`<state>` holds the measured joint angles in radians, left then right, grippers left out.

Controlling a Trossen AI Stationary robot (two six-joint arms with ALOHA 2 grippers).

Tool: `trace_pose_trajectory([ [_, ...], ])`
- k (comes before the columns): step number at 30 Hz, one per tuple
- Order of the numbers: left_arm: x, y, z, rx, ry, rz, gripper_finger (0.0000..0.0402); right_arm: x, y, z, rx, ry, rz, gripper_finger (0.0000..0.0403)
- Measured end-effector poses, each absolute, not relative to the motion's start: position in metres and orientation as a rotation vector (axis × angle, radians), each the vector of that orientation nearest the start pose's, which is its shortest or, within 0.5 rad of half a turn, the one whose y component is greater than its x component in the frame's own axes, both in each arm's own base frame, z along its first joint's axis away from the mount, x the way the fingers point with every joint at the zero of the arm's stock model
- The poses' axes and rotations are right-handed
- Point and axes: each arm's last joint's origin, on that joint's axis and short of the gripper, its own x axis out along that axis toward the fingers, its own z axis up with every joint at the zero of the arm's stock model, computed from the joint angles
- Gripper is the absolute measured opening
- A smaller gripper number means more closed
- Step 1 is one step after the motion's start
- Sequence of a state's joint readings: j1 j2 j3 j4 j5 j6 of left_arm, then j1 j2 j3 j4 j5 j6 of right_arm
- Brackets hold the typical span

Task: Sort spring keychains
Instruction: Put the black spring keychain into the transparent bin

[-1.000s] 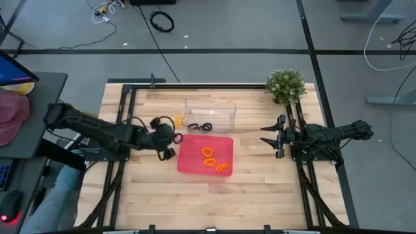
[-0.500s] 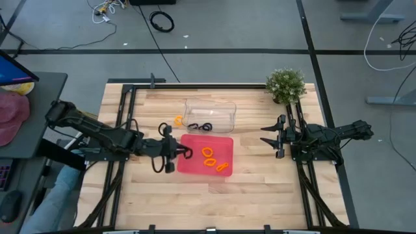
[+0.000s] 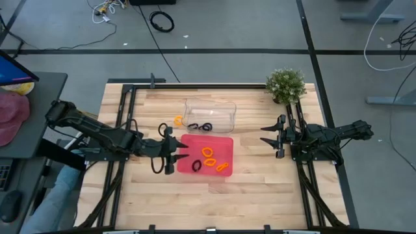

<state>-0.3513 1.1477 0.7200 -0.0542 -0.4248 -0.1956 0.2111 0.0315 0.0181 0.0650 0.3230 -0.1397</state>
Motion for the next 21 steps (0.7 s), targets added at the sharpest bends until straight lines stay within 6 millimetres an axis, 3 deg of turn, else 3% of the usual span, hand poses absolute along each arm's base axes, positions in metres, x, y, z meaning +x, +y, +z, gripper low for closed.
trace_pose_trajectory([
  [6,0.232,-0.072,0.254,-0.018,0.436,0.117,0.0185,0.097,0.011,0.173,-0.126,-0.042,-0.115,0.0198],
  [13,0.237,-0.075,0.247,-0.149,0.469,0.097,0.0188,0.097,0.011,0.173,-0.126,-0.042,-0.115,0.0198],
  [18,0.258,-0.074,0.22,-0.199,0.544,0.132,0.0188,0.097,0.011,0.173,-0.126,-0.041,-0.116,0.0198],
  [21,0.276,-0.073,0.216,-0.24,0.616,0.114,0.0188,0.097,0.011,0.173,-0.126,-0.041,-0.115,0.0198],
])
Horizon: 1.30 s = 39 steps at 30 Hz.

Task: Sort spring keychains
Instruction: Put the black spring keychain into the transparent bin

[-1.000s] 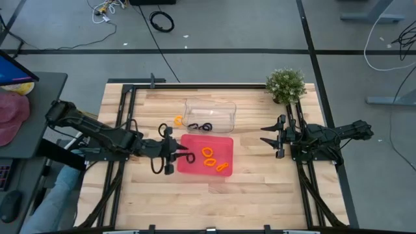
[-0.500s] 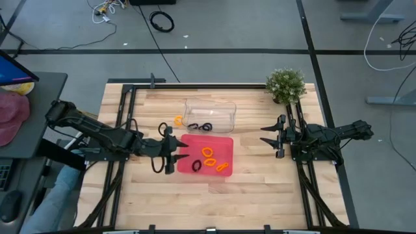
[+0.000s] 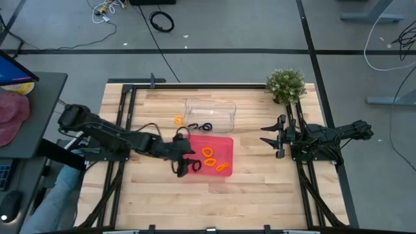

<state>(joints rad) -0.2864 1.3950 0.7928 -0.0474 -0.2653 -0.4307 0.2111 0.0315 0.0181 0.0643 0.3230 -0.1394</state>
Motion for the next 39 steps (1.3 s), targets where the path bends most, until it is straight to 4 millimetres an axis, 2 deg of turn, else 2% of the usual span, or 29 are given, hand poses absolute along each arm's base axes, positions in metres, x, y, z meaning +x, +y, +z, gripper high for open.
trace_pose_trajectory([
  [4,0.291,-0.073,0.22,-0.27,0.824,0.224,0.0188,0.097,0.011,0.173,-0.126,-0.042,-0.116,0.0198],
  [7,0.298,-0.075,0.213,-0.268,0.944,0.293,0.0188,0.097,0.011,0.173,-0.126,-0.041,-0.115,0.0198],
  [13,0.325,-0.084,0.187,-0.246,0.98,0.251,0.0188,0.097,0.011,0.173,-0.126,-0.041,-0.116,0.0198],
  [21,0.347,-0.076,0.139,-0.254,1.147,0.28,0.0188,0.097,0.011,0.173,-0.126,-0.042,-0.115,0.0198],
  [25,0.355,-0.069,0.125,-0.232,1.202,0.263,0.0174,0.097,0.011,0.173,-0.126,-0.042,-0.115,0.0198],
  [27,0.356,-0.068,0.128,-0.208,1.235,0.254,0.0131,0.097,0.011,0.173,-0.126,-0.042,-0.115,0.0198],
  [29,0.358,-0.069,0.136,-0.174,1.266,0.233,0.0053,0.097,0.011,0.173,-0.126,-0.042,-0.115,0.0198],
  [30,0.357,-0.072,0.14,-0.143,1.271,0.225,0.003,0.097,0.011,0.173,-0.126,-0.042,-0.115,0.0198],
  [32,0.356,-0.079,0.15,-0.061,1.276,0.246,0.0022,0.097,0.011,0.173,-0.126,-0.042,-0.115,0.0198],
  [36,0.359,-0.098,0.189,0.067,1.187,0.304,0.0011,0.097,0.011,0.173,-0.126,-0.042,-0.115,0.0198],
  [39,0.359,-0.114,0.204,0.197,1.122,0.355,0.0012,0.097,0.011,0.173,-0.126,-0.042,-0.115,0.0198],
])
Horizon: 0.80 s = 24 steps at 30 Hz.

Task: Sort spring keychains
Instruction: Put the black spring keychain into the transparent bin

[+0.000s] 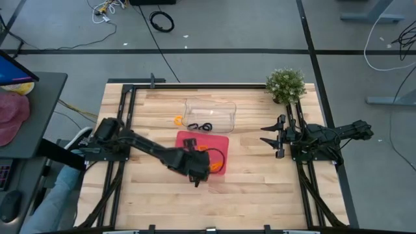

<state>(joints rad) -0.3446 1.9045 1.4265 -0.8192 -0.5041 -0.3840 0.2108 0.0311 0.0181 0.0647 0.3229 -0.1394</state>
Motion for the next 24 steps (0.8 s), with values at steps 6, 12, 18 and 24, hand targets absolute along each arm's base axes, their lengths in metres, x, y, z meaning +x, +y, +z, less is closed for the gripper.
trace_pose_trajectory([
  [6,0.355,-0.133,0.231,0.517,0.878,0.586,0.0011,0.097,0.011,0.173,-0.126,-0.041,-0.115,0.0198],
  [12,0.362,-0.112,0.241,0.716,0.743,0.861,0.0011,0.097,0.011,0.173,-0.126,-0.042,-0.115,0.0198],
  [18,0.385,-0.057,0.244,0.696,0.802,0.943,0.0013,0.097,0.011,0.173,-0.126,-0.042,-0.115,0.0198],
  [24,0.4,-0.008,0.248,0.623,0.83,0.951,0.0014,0.097,0.011,0.173,-0.126,-0.042,-0.115,0.0198],
])
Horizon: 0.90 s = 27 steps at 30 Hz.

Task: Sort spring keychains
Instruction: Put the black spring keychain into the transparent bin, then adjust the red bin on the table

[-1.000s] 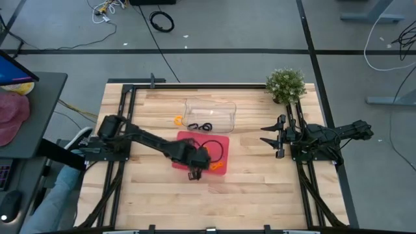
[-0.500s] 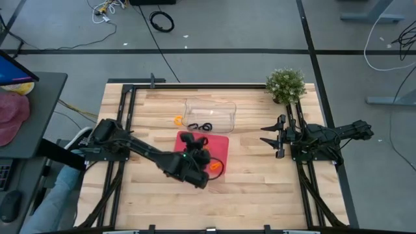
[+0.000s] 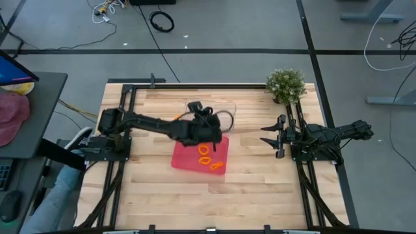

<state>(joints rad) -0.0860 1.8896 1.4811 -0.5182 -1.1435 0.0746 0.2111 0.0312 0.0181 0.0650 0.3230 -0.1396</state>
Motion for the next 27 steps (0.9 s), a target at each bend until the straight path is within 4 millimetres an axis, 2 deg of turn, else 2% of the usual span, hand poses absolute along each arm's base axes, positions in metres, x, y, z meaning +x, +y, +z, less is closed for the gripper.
trace_pose_trajectory([
  [3,0.403,0.011,0.247,0.555,0.85,0.892,0.0037,0.097,0.011,0.173,-0.126,-0.042,-0.115,0.0198],
  [6,0.404,0.022,0.245,0.462,0.857,0.839,0.0088,0.097,0.011,0.173,-0.126,-0.042,-0.116,0.0198],
  [11,0.404,0.019,0.243,0.409,0.859,0.8,0.0195,0.097,0.011,0.174,-0.126,-0.043,-0.115,0.0198],
  [14,0.4,0.008,0.244,0.423,0.864,0.807,0.0244,0.097,0.011,0.173,-0.125,-0.042,-0.115,0.0198],
  [17,0.395,-0.006,0.248,0.458,0.858,0.828,0.0271,0.097,0.011,0.173,-0.125,-0.042,-0.115,0.0198],
  [21,0.375,-0.033,0.259,0.476,0.89,0.8,0.0277,0.097,0.011,0.173,-0.126,-0.042,-0.115,0.0198],
  [27,0.328,-0.084,0.276,0.232,1.037,0.552,0.0262,0.097,0.011,0.173,-0.126,-0.04,-0.115,0.0198],
])
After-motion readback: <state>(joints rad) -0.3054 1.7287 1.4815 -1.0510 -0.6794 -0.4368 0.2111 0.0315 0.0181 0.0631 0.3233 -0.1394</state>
